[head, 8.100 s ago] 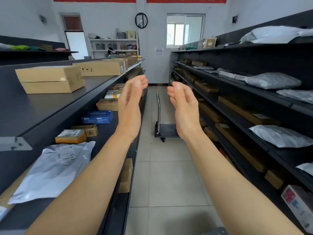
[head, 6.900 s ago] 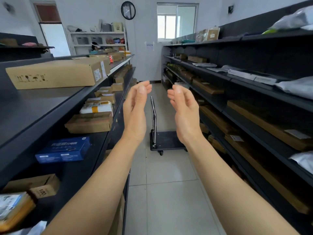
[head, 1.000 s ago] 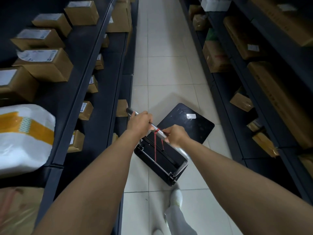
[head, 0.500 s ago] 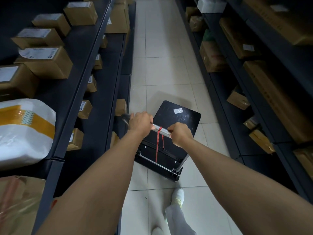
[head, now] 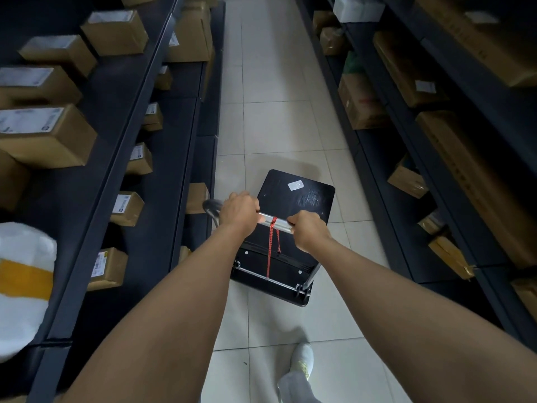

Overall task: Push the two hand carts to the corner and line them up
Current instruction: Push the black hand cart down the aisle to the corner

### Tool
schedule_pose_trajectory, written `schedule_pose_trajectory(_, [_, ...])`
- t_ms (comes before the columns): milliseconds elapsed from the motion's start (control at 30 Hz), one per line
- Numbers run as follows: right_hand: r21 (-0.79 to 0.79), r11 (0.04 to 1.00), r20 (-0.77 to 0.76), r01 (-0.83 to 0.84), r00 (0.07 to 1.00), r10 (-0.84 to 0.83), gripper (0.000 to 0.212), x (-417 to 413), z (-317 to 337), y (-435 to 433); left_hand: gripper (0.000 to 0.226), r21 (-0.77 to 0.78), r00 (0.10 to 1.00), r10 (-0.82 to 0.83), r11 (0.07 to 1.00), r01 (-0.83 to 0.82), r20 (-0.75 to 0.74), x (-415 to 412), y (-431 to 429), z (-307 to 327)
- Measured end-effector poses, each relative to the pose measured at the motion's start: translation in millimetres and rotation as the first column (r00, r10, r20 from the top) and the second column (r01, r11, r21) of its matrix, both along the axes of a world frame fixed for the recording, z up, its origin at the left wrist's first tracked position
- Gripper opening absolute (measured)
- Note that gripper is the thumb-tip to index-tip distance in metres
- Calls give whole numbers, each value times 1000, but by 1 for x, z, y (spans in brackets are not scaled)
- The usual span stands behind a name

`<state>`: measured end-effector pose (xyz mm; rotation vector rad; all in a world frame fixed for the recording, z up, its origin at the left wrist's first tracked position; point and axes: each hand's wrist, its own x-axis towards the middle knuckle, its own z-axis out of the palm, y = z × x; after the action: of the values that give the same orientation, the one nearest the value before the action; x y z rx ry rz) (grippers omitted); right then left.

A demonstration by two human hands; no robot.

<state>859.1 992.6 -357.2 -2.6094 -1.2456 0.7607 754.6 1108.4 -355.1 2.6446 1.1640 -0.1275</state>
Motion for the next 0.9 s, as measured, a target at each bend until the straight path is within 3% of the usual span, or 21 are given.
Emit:
schedule_pose_trajectory(433, [-16, 1000, -10, -26, 1000, 26, 27, 97, -1, 71, 15, -60, 992, 105, 993, -101, 74, 92, 65, -2])
schedule_pose_trajectory(733, [17, 999, 32, -51, 998, 50, 26, 155, -3, 111, 18, -33, 994, 98, 995, -97, 54, 148, 108, -5])
schedule_pose_trajectory(900, [5, 1000, 60, -14, 998, 13, 27, 184, -3, 138, 20, -121, 992, 41, 992, -26, 117, 169, 140, -13])
